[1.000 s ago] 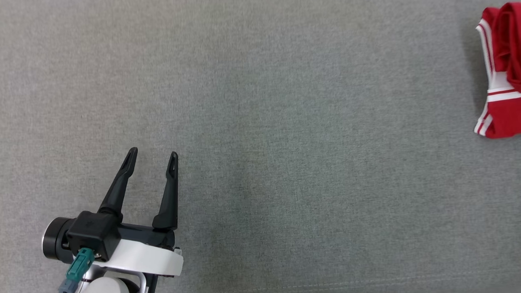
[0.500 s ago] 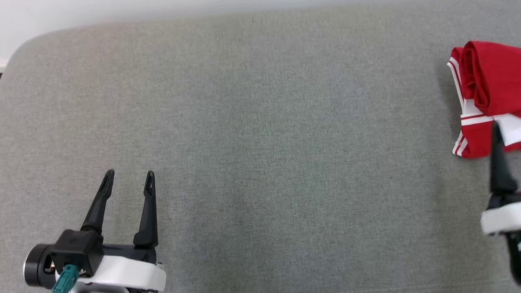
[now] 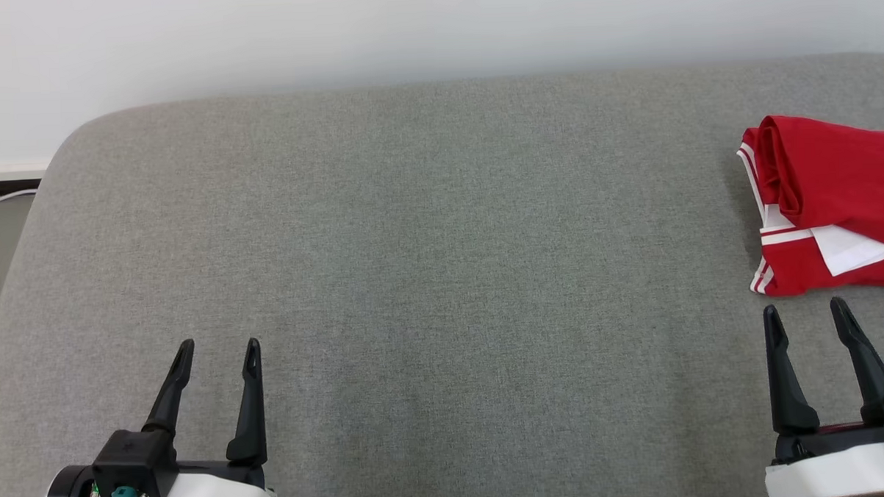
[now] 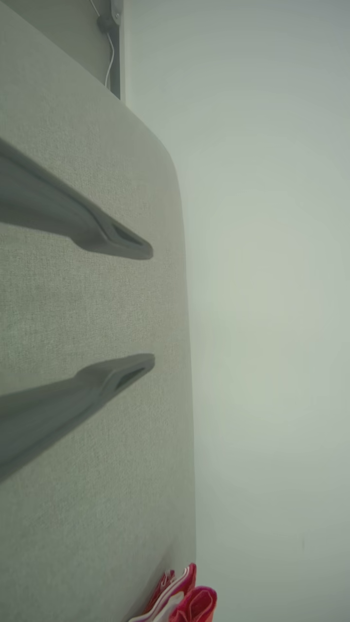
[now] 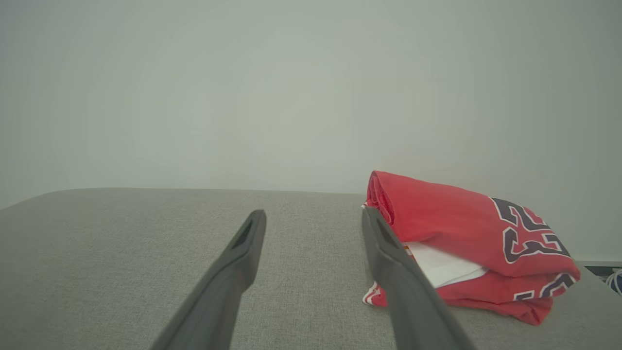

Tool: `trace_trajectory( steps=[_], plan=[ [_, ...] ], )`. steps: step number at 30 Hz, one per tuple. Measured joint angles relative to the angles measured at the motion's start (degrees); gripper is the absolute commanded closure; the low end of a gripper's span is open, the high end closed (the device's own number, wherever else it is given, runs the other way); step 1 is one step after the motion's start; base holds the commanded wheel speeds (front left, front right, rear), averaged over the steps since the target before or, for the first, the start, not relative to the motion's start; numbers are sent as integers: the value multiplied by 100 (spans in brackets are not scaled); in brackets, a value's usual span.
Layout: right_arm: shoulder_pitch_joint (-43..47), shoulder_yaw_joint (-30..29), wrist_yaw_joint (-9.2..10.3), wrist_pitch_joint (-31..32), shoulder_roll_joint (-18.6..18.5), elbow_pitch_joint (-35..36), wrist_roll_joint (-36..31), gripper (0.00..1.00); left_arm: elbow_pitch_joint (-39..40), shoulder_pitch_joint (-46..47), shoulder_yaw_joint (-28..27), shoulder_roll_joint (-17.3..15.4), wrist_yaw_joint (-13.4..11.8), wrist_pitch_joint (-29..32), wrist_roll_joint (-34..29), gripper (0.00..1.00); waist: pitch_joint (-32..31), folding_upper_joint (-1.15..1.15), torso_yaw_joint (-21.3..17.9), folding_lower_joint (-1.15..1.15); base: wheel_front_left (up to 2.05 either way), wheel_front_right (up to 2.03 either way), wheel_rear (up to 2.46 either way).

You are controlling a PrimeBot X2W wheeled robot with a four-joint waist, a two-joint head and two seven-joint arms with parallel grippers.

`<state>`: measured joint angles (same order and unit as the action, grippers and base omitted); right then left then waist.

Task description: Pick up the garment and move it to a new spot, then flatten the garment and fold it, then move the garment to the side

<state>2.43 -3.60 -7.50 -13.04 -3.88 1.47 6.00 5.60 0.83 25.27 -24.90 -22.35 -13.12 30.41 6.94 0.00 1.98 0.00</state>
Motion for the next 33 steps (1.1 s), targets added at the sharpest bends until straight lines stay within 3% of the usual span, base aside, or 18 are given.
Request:
trace_trajectory(
  steps=[9,33],
  plan=[
    [627,20,0,141,120,313,0,0,-24,-234,18,0,-92,-1,37,0,-257,0,3,0,0,0,0],
    [708,90,0,192,164,359,12,0,-25,-292,151,-27,-144,33,35,0,-385,0,16,0,0,0,0]
  ],
)
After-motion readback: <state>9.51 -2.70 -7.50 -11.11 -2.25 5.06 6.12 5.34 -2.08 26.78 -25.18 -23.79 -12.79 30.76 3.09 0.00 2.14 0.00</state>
